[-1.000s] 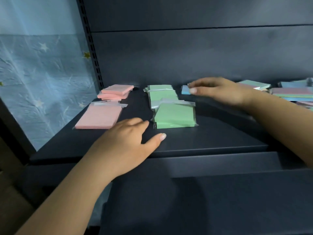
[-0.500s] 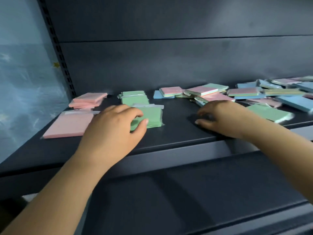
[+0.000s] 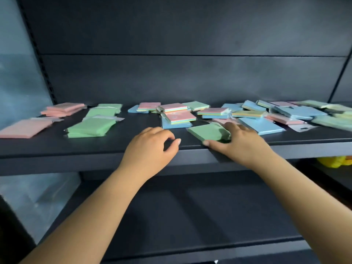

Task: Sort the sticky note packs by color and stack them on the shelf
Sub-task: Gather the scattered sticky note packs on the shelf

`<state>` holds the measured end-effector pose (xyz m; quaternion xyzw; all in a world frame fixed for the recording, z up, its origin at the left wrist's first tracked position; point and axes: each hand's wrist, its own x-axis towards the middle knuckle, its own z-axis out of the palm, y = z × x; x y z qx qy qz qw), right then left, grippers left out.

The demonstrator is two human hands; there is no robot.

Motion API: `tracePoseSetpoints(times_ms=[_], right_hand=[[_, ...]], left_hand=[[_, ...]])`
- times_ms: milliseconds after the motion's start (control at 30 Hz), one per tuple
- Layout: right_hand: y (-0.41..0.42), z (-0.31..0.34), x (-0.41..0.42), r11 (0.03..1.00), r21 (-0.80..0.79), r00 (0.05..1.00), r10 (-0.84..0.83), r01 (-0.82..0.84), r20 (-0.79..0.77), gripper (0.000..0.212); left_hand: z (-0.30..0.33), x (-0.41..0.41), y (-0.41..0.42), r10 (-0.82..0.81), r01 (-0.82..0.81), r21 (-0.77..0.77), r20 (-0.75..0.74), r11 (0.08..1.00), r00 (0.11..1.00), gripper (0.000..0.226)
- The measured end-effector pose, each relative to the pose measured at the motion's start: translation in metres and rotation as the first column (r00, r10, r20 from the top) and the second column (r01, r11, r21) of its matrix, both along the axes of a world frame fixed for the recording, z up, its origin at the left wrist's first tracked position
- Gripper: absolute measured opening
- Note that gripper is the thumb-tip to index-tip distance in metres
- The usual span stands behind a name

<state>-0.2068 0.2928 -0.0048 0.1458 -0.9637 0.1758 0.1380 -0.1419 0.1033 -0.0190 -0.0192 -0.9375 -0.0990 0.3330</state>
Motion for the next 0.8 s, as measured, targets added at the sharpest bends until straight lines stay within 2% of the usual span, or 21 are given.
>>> tracePoseSetpoints(times_ms=[133,333,467,600,733,800], right_hand=[[-0.011,-0.005,0.004,0.999,0.005,0.998,-0.050,0.049,0.048,0.094],[-0.018,-0.013,0.007,0.991,-0.123,0.998,-0.056,0.054,-0.013,0.080],[-0.026,-0.008,0.017,0.961,-0.267,0.994,0.054,-0.077,-0.093,0.081],[-0.071,0.001,0.036,0.903,-0.317,0.949,0.226,-0.289,-0.221,0.078],[-0.138,0.010,0.050,0.855,-0.270,0.890,0.382,-0.443,-0.250,0.076],[-0.175,0.016,0.054,0.854,-0.228,0.881,0.430,-0.467,-0.197,0.074]], left_hand=[[-0.015,-0.002,0.011,0.130,-0.132,-0.068,-0.032,0.989,0.991,0.044],[-0.015,0.006,0.004,0.130,-0.130,0.005,-0.031,0.991,0.991,0.055],[-0.025,0.028,-0.030,0.186,-0.187,0.007,-0.123,0.982,0.975,0.044],[-0.028,0.056,-0.080,0.301,-0.299,0.036,-0.192,0.953,0.934,0.038],[-0.028,0.085,-0.117,0.334,-0.348,-0.026,-0.222,0.937,0.916,0.037],[-0.028,0.097,-0.135,0.307,-0.333,-0.069,-0.251,0.940,0.918,0.035]])
